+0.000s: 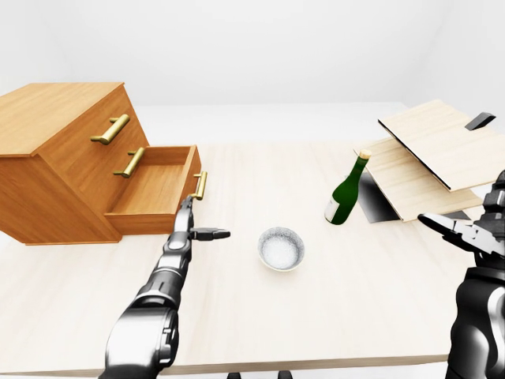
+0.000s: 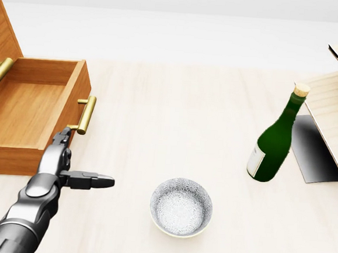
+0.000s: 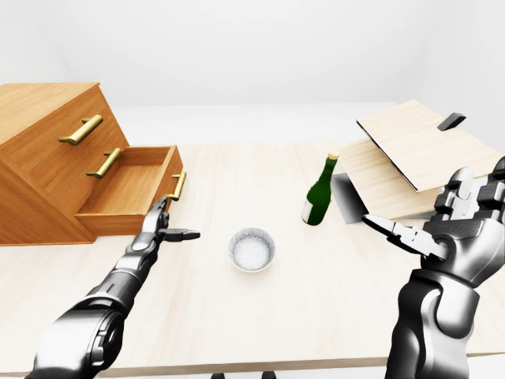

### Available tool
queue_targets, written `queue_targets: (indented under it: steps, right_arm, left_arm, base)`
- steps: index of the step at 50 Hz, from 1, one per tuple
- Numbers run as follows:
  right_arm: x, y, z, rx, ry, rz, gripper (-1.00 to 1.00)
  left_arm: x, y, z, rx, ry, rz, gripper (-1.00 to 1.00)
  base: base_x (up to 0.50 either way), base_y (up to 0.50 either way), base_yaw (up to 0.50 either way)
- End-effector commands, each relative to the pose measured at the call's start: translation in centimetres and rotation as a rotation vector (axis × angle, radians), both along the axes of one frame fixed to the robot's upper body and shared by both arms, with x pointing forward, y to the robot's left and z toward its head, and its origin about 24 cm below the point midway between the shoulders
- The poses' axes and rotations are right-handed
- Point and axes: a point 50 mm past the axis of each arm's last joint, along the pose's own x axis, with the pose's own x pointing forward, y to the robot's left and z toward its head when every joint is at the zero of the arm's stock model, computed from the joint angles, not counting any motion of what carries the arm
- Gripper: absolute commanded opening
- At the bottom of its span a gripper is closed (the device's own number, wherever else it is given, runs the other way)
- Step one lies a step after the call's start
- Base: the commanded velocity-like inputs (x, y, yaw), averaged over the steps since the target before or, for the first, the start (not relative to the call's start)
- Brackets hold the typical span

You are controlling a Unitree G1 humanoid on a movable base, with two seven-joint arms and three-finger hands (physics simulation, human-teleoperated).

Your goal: Close the bottom drawer of the cabinet.

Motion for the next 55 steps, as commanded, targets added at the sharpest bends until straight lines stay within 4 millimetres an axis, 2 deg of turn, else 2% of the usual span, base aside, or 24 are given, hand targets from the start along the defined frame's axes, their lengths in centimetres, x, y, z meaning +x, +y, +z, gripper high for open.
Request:
queue_targets:
  steps: [1,10,11,17,18,19,34,44,50,55]
  right_arm:
    - [0.1,0.0,0.1,-0.002,-0.003,0.001,1.0]
    - [0.0,0.0,0.1,-0.002,-0.004,0.002,1.0]
    - [0.1,0.0,0.0,-0.001,0.001,0.002,1.0]
    - [0.1,0.1,-0.1,-0.001,0.005,0.003,1.0]
    - [0.0,0.0,0.2,-0.003,-0.008,0.0,1.0]
    - [0.0,0.0,0.2,-0.003,-0.009,0.0,1.0]
    - [0.0,0.0,0.0,-0.001,-0.001,0.0,1.0]
    - [0.0,0.0,0.1,0.0,-0.003,0.0,1.0]
    - [0.1,0.0,0.0,0.001,0.003,0.001,1.0]
    - [0.0,0.0,0.1,0.0,-0.002,0.0,1.0]
  left_arm:
    - [-0.1,0.4,-0.3,-0.003,0.024,0.017,1.0]
    - [-0.2,1.2,-0.3,-0.012,0.027,0.056,1.0]
    - [-0.3,1.9,-0.3,-0.014,0.031,0.093,1.0]
    - [-0.4,3.3,0.0,-0.036,0.022,0.158,1.0]
    - [-0.9,6.0,0.4,-0.04,0.004,0.325,1.0]
    - [-1.2,7.5,0.8,-0.043,-0.01,0.451,1.0]
    - [-1.8,9.0,1.0,-0.043,-0.014,0.579,1.0]
    - [-2.4,10.3,1.2,-0.032,-0.019,0.696,1.0]
    - [-3.3,11.7,1.3,0.015,-0.015,0.833,1.0]
    - [-3.5,12.2,1.5,0.019,-0.026,0.846,1.0]
  base:
    - [0.0,0.0,0.0]
    - [0.0,0.0,0.0]
    - [0.0,0.0,0.0]
    - [0.0,0.0,0.0]
    - [0.0,0.0,0.0]
    - [0.0,0.0,0.0]
    - [0.0,0.0,0.0]
    - [0.0,0.0,0.0]
    - [0.0,0.0,0.0]
    - [0.0,0.0,0.0]
